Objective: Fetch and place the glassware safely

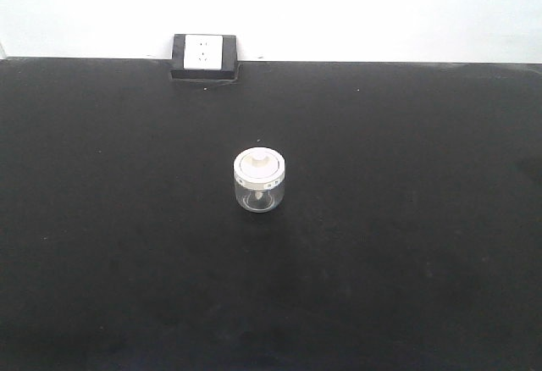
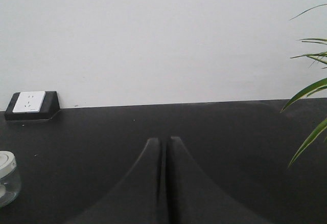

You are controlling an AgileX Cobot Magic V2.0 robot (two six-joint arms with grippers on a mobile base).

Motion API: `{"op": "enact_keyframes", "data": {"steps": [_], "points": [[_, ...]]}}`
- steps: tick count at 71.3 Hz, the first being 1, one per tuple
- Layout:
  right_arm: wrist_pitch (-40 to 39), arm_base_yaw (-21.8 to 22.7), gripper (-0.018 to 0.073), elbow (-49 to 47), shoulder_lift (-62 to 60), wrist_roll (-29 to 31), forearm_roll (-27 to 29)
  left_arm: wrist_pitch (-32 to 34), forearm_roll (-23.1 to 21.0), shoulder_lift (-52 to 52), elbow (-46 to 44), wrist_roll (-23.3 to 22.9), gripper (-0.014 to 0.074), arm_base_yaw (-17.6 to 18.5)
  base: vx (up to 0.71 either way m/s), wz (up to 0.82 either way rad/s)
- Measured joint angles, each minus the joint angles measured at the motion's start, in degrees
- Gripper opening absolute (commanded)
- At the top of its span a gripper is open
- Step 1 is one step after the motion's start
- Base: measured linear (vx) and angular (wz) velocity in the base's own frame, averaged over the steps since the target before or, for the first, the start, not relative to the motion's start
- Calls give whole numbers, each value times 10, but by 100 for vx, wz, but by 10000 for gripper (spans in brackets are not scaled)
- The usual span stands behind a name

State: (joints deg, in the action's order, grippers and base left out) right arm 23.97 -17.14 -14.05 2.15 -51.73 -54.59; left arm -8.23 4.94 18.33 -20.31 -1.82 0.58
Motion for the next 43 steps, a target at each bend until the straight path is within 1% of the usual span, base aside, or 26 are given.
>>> {"op": "enact_keyframes", "data": {"steps": [43], "points": [[0,0,-3,0,0,0,-1,-2,0,-5,0,0,-7,0,0,0]]}}
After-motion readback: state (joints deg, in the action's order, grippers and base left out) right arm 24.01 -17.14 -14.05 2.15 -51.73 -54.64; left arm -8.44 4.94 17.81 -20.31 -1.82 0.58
